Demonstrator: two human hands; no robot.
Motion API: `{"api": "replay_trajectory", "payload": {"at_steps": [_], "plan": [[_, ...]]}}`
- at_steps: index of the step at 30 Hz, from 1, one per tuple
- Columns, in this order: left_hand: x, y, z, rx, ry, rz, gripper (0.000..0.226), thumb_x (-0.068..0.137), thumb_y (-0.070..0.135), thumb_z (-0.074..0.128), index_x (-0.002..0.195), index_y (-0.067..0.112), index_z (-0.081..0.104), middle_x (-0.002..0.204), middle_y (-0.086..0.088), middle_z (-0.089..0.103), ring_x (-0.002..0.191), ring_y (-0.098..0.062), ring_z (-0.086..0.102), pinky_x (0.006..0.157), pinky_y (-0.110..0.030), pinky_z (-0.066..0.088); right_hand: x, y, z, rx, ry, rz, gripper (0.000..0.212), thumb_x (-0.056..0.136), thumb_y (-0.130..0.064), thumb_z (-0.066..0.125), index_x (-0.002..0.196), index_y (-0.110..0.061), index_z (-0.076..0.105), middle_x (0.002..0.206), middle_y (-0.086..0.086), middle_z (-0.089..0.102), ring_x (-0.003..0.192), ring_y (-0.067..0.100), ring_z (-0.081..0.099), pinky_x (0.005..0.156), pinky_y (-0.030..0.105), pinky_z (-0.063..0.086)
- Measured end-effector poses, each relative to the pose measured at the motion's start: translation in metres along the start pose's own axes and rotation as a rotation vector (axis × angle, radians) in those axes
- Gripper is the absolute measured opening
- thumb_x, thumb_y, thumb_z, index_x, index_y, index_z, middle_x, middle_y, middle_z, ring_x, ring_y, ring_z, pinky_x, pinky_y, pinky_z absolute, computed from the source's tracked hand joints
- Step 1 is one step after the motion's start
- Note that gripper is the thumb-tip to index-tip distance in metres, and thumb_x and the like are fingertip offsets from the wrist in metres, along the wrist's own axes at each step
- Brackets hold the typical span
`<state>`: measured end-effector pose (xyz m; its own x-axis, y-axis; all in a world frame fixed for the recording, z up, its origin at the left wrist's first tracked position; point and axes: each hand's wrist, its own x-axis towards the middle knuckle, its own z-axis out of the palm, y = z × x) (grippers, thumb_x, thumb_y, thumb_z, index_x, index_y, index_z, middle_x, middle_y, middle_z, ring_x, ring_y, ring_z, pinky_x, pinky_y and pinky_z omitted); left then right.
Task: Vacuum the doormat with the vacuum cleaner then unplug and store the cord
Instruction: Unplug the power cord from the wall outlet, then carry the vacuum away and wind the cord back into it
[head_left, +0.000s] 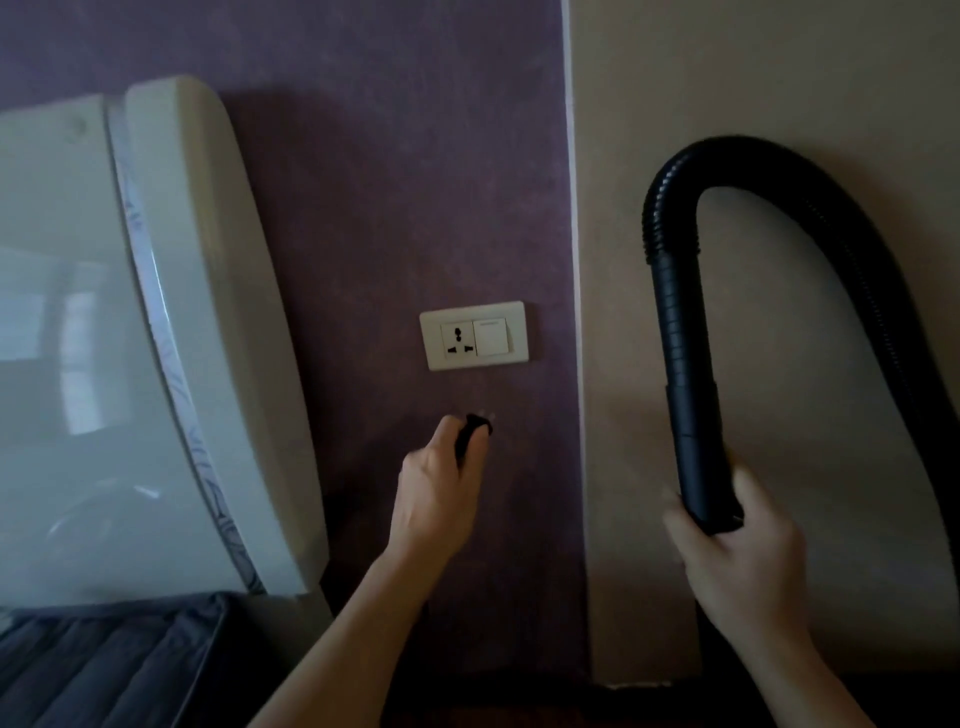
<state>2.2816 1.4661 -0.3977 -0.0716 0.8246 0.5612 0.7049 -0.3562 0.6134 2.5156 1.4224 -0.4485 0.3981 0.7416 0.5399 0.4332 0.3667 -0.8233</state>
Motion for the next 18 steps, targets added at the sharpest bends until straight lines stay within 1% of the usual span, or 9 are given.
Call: {"api": "replay_trajectory", "payload": {"at_steps": [3,4,7,10,11,12,14,16,18], "plan": [[-0.022,-0.007,0.008,-0.005,-0.081,-0.075,0.019,0.1,0.038,0.049,0.091,0.024,0.057,0.062,0.001,0.06,0.043,-0.005,0.05,0.041,-0.025,0.038,-0.001,0.001,-0.002,-0.003,-0.004,-0.027,0.037,0.084,-0.025,0.075,0.118,-0.014,0.066,0.066,-0.003,0.065,0.059,0.008,0.066,0.047,0.014,0.047],[-0.029,-0.007,0.011,-0.013,-0.102,-0.09,0.019,0.1,0.037,0.05,0.089,0.024,0.057,0.062,0.002,0.06,0.043,-0.004,0.05,0.04,-0.022,0.038,-0.002,0.002,-0.003,0.011,-0.004,-0.029,0.037,0.085,-0.024,0.074,0.12,-0.015,0.066,0.067,-0.003,0.065,0.057,0.009,0.066,0.046,0.016,0.048],[-0.047,-0.003,0.024,-0.117,-0.149,-0.178,0.019,0.099,0.034,0.053,0.085,0.022,0.055,0.063,0.004,0.058,0.045,-0.001,0.05,0.04,-0.018,0.037,-0.003,-0.002,-0.012,0.105,-0.011,-0.033,0.039,0.089,-0.009,0.074,0.126,-0.016,0.063,0.065,0.0,0.063,0.047,0.012,0.063,0.042,0.017,0.047],[-0.064,-0.002,0.047,-0.221,-0.239,-0.277,0.015,0.098,0.036,0.055,0.089,0.024,0.057,0.065,0.004,0.059,0.047,-0.005,0.052,0.045,-0.027,0.042,-0.002,-0.002,-0.03,0.151,0.009,-0.026,0.031,0.091,-0.005,0.072,0.12,-0.014,0.063,0.059,0.0,0.059,0.038,0.015,0.057,0.039,0.021,0.044],[-0.071,-0.001,0.059,-0.279,-0.268,-0.332,0.015,0.097,0.036,0.055,0.091,0.023,0.057,0.065,0.005,0.057,0.048,-0.009,0.052,0.045,-0.031,0.041,-0.001,-0.001,-0.039,0.162,0.022,-0.026,0.028,0.092,-0.006,0.071,0.116,-0.017,0.063,0.058,-0.003,0.058,0.037,0.016,0.057,0.038,0.023,0.044],[-0.08,0.0,0.073,-0.358,-0.298,-0.404,0.015,0.097,0.034,0.056,0.094,0.019,0.058,0.064,0.004,0.055,0.046,-0.01,0.049,0.042,-0.03,0.038,0.0,0.001,-0.048,0.17,0.038,-0.031,0.026,0.092,-0.006,0.07,0.11,-0.023,0.062,0.058,-0.006,0.057,0.037,0.018,0.056,0.038,0.025,0.044],[-0.101,0.001,0.102,-0.502,-0.386,-0.563,0.016,0.098,0.028,0.055,0.099,0.012,0.056,0.065,0.003,0.048,0.041,-0.008,0.04,0.036,-0.022,0.029,0.002,0.004,-0.067,0.16,0.068,-0.031,0.029,0.093,-0.006,0.069,0.1,-0.033,0.058,0.06,-0.006,0.059,0.037,0.022,0.056,0.038,0.027,0.043],[-0.127,0.001,0.133,-0.533,-0.498,-0.659,0.017,0.098,0.028,0.054,0.107,0.014,0.055,0.07,0.003,0.048,0.043,-0.006,0.039,0.036,-0.02,0.026,0.003,0.007,-0.088,0.143,0.073,-0.038,0.028,0.093,-0.004,0.068,0.097,-0.029,0.056,0.06,-0.007,0.058,0.037,0.022,0.056,0.037,0.027,0.043],[-0.15,-0.002,0.164,-0.482,-0.595,-0.675,0.027,0.096,0.03,0.057,0.119,0.016,0.057,0.076,-0.001,0.054,0.052,-0.007,0.045,0.042,-0.022,0.031,0.002,0.008,-0.106,0.125,0.072,-0.051,0.027,0.093,-0.003,0.068,0.097,-0.027,0.056,0.061,-0.007,0.057,0.037,0.022,0.055,0.038,0.028,0.044]]}}
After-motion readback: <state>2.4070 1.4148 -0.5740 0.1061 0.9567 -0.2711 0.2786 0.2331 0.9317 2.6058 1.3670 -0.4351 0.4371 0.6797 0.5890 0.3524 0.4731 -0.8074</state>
